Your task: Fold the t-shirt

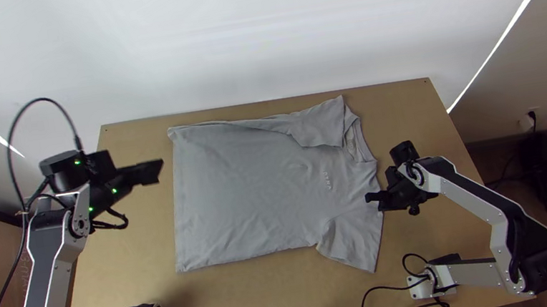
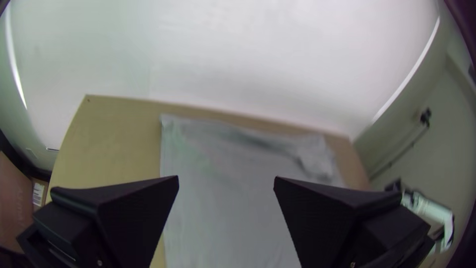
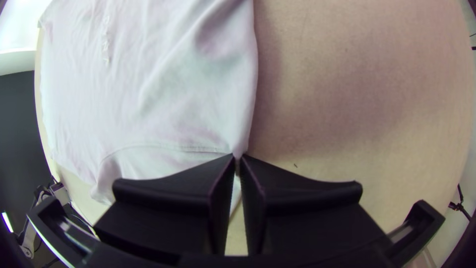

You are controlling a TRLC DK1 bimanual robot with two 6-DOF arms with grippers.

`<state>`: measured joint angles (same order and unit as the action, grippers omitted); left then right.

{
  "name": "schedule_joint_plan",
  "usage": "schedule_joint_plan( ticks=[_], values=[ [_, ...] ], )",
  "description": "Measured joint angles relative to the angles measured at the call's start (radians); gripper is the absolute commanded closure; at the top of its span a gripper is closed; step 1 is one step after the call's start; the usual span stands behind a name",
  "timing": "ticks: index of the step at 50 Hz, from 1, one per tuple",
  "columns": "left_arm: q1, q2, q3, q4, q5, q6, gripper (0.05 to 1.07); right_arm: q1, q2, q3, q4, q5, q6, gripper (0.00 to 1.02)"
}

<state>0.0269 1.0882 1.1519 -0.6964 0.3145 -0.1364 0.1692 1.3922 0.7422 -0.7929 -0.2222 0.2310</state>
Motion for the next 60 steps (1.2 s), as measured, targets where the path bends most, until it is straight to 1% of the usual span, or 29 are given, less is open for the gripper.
schedule_joint_plan(
  ticks=[3, 10, 13, 19, 25, 32, 45, 48, 51, 54, 60],
  values=[
    [-0.015, 0.000, -0.003, -0.108, 0.004, 0.106, 0.10, 0.000, -0.011, -0.003, -0.001, 0.000, 0.000, 1.00],
    [-0.016, 0.002, -0.032, -0.332, 0.007, 0.318, 0.10, -0.014, -0.044, -0.008, -0.001, -0.001, 0.000, 1.00],
    [-0.016, 0.006, -0.065, -0.415, -0.010, 0.388, 0.10, -0.015, -0.062, -0.014, -0.001, -0.003, 0.000, 1.00],
    [-0.020, 0.033, -0.152, -0.473, -0.073, 0.446, 0.10, -0.015, -0.084, -0.016, -0.002, -0.003, 0.000, 1.00],
    [-0.021, 0.066, -0.220, -0.491, -0.091, 0.463, 0.11, -0.014, -0.091, -0.016, -0.002, -0.003, 0.004, 1.00],
    [-0.047, 0.104, -0.257, -0.512, -0.111, 0.456, 0.11, -0.014, -0.091, -0.016, -0.002, -0.003, 0.005, 1.00],
    [-0.108, 0.142, -0.330, -0.514, -0.186, 0.378, 0.11, -0.014, -0.093, -0.016, -0.002, -0.003, 0.012, 1.00],
    [-0.122, 0.143, -0.344, -0.500, -0.196, 0.360, 0.18, -0.014, -0.093, -0.016, -0.002, -0.003, 0.016, 1.00],
    [-0.130, 0.147, -0.357, -0.481, -0.197, 0.349, 0.18, -0.014, -0.093, -0.016, -0.002, -0.003, 0.025, 1.00],
    [-0.135, 0.154, -0.374, -0.459, -0.200, 0.338, 0.26, -0.014, -0.093, -0.015, -0.002, -0.003, 0.031, 1.00],
    [-0.138, 0.194, -0.387, -0.452, -0.201, 0.326, 0.26, -0.012, -0.093, -0.011, -0.002, -0.003, 0.038, 1.00]
  ],
)
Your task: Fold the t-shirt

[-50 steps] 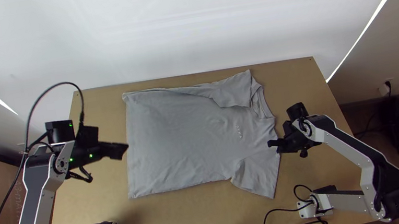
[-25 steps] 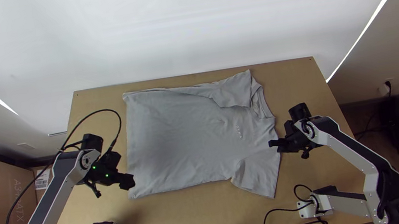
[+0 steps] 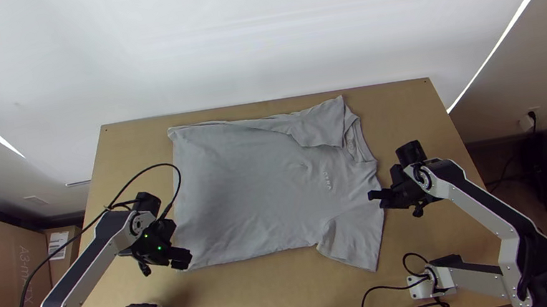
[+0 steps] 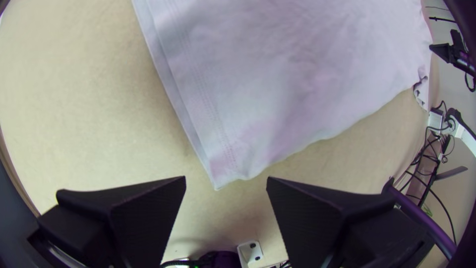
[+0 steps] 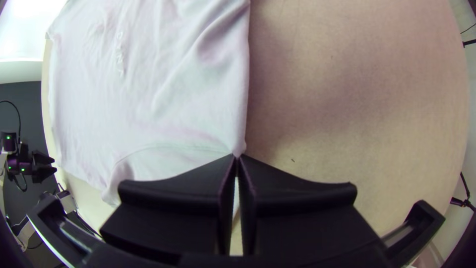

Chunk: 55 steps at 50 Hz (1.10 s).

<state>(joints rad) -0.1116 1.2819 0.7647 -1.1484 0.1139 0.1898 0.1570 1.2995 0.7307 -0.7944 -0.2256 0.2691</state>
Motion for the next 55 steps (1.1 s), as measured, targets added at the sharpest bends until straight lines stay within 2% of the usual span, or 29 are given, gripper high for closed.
schedule_joint_plan(
  ticks=[4, 7, 10, 12, 15, 17, 18, 20, 21, 35, 44, 55],
  values=[
    [0.000, 0.024, 0.000, 0.002, -0.001, -0.005, 0.28, 0.000, 0.000, 0.005, 0.000, 0.000, 0.007, 1.00],
    [-0.001, 0.040, 0.000, 0.003, -0.003, -0.007, 0.38, 0.000, 0.000, 0.009, -0.001, 0.000, 0.008, 1.00],
    [-0.003, 0.050, 0.000, 0.006, -0.003, -0.011, 0.53, -0.001, 0.000, 0.010, 0.000, 0.000, 0.008, 1.00],
    [-0.004, 0.054, 0.000, 0.009, -0.003, -0.013, 0.58, -0.001, 0.000, 0.010, 0.000, 0.000, 0.008, 1.00],
    [-0.006, 0.055, 0.000, 0.015, -0.003, -0.018, 0.72, -0.003, 0.000, 0.010, 0.000, 0.000, 0.008, 1.00],
    [-0.007, 0.055, 0.000, 0.018, -0.002, -0.019, 0.75, -0.004, 0.000, 0.010, 0.000, 0.000, 0.008, 1.00],
    [-0.007, 0.056, 0.000, 0.017, -0.002, -0.019, 0.81, -0.005, -0.001, 0.010, 0.000, 0.000, 0.008, 1.00],
    [-0.007, 0.060, 0.000, 0.018, -0.002, -0.019, 1.00, -0.006, -0.002, 0.010, 0.000, 0.000, 0.008, 1.00],
    [-0.007, 0.063, 0.000, 0.018, -0.002, -0.019, 1.05, -0.008, -0.003, 0.010, 0.000, 0.000, 0.008, 1.00],
    [0.002, 0.071, 0.000, 0.046, -0.001, -0.006, 1.05, -0.058, -0.036, 0.034, -0.018, -0.001, 0.007, 1.00],
    [0.095, 0.067, 0.024, 0.071, 0.010, 0.013, 1.05, -0.090, -0.067, 0.037, -0.047, -0.004, -0.013, 1.00],
    [0.133, -0.064, 0.109, 0.165, 0.050, -0.024, 1.05, -0.098, -0.149, 0.050, -0.065, -0.008, -0.020, 1.00]
  ],
)
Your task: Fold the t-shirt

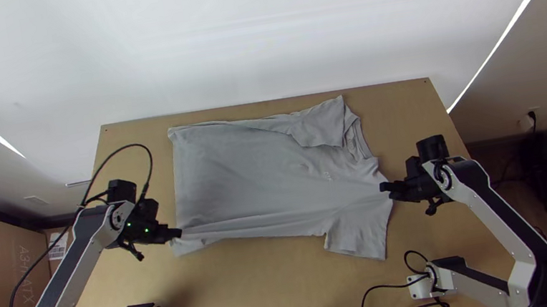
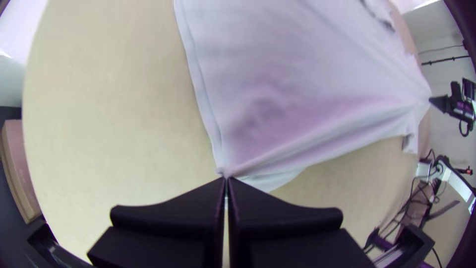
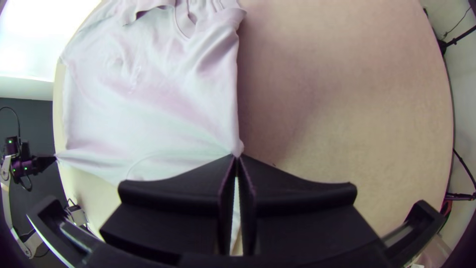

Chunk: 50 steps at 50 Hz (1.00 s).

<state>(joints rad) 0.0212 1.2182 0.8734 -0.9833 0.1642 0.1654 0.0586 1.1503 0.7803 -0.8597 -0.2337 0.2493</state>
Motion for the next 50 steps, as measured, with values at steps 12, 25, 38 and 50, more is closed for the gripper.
schedule_joint_plan(
  ticks=[12, 25, 38, 50],
  values=[
    [-0.021, -0.151, 0.162, 0.208, 0.004, -0.153, 1.05, 0.072, -0.049, 0.246, -0.021, 0.001, 0.005, 1.00],
    [-0.014, -0.161, 0.310, 0.402, -0.024, -0.239, 1.05, 0.076, 0.081, 0.636, -0.024, 0.002, 0.013, 1.00],
    [-0.012, -0.129, 0.488, 0.545, -0.087, -0.271, 1.05, 0.044, 0.299, 1.049, -0.036, 0.011, 0.016, 1.00],
    [0.003, -0.137, 0.545, 0.681, -0.125, -0.271, 1.05, 0.045, 0.391, 1.291, -0.043, 0.024, 0.032, 1.00]
  ],
)
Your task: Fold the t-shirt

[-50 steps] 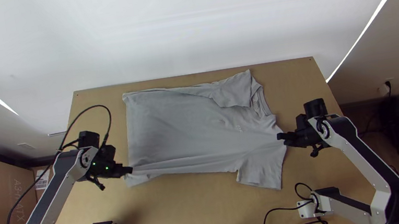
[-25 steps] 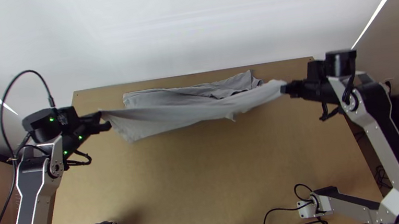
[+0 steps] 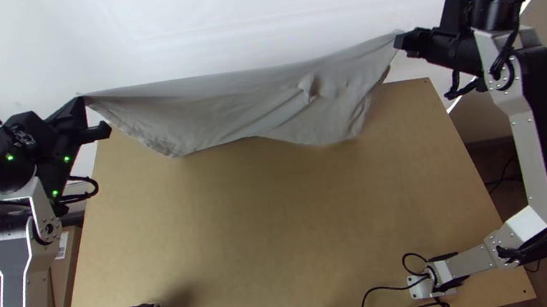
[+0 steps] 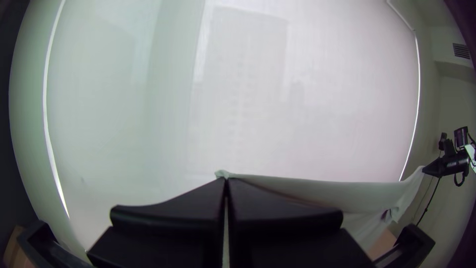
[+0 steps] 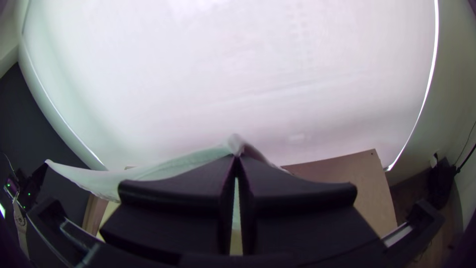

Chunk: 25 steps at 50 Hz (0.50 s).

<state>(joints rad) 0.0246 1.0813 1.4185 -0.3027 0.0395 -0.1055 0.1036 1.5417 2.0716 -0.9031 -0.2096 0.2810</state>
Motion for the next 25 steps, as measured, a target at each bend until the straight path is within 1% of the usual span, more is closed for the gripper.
schedule_joint_plan(
  ticks=[6, 11, 17, 25],
  values=[
    [0.000, -0.044, 0.023, 0.016, -0.002, 0.000, 1.05, 0.001, -0.008, 0.100, 0.000, 0.001, 0.007, 1.00],
    [0.000, -0.106, 0.041, 0.062, -0.032, 0.000, 1.05, 0.001, -0.056, 0.138, 0.018, 0.011, 0.008, 1.00],
    [0.000, -0.187, 0.062, 0.119, -0.075, 0.001, 1.05, 0.006, -0.164, 0.145, 0.027, 0.011, 0.021, 1.00],
    [0.000, -0.281, 0.119, 0.119, -0.082, 0.009, 1.05, 0.012, -0.325, 0.145, 0.017, 0.011, 0.030, 1.00]
  ],
)
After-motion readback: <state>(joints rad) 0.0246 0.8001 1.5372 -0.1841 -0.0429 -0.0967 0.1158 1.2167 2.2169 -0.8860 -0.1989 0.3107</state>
